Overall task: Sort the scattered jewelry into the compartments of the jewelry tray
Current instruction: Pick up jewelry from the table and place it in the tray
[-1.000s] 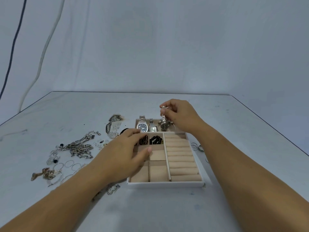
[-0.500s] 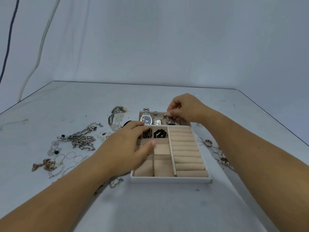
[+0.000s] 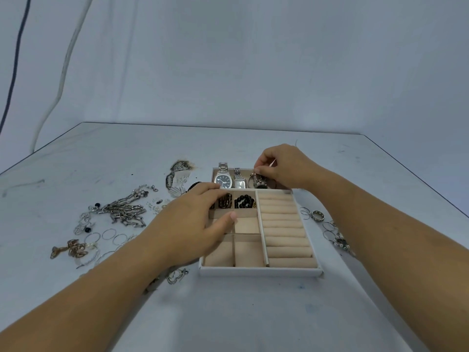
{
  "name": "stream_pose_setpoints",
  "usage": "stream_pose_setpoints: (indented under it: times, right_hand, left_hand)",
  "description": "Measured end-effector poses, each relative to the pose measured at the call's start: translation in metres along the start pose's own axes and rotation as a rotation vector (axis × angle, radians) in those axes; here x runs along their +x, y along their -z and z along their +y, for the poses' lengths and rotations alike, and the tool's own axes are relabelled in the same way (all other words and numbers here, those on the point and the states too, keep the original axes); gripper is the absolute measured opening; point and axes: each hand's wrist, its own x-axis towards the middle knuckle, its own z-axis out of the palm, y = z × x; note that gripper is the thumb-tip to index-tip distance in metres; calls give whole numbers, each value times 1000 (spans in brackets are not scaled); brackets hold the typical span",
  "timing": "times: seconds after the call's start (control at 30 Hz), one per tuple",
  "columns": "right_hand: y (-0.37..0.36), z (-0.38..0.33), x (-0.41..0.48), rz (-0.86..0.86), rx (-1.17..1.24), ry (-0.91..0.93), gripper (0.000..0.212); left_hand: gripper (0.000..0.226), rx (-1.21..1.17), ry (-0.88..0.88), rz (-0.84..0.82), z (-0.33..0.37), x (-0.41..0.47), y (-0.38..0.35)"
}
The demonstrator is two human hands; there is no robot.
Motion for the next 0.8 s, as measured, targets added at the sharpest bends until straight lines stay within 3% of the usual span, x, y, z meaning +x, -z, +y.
stream_pose_setpoints:
  times: [0.2,0.43,0.7,0.8]
  right_hand:
    - [37,11,-35,62,-56,-3,5]
    - [69,43,-110,104,-142,-111,8]
    - [49,93,-182,84,-217,-197,46]
    - [42,101,-192,120,-225,-204,45]
  left_hand:
    - [70,28,-38,14,6,2,5]
    - [54,-7,-177,-18,49,14,8]
    - [48,-61,-250,-78,95,52,-17]
    - [39,-10,-206,-124,109,66,-32]
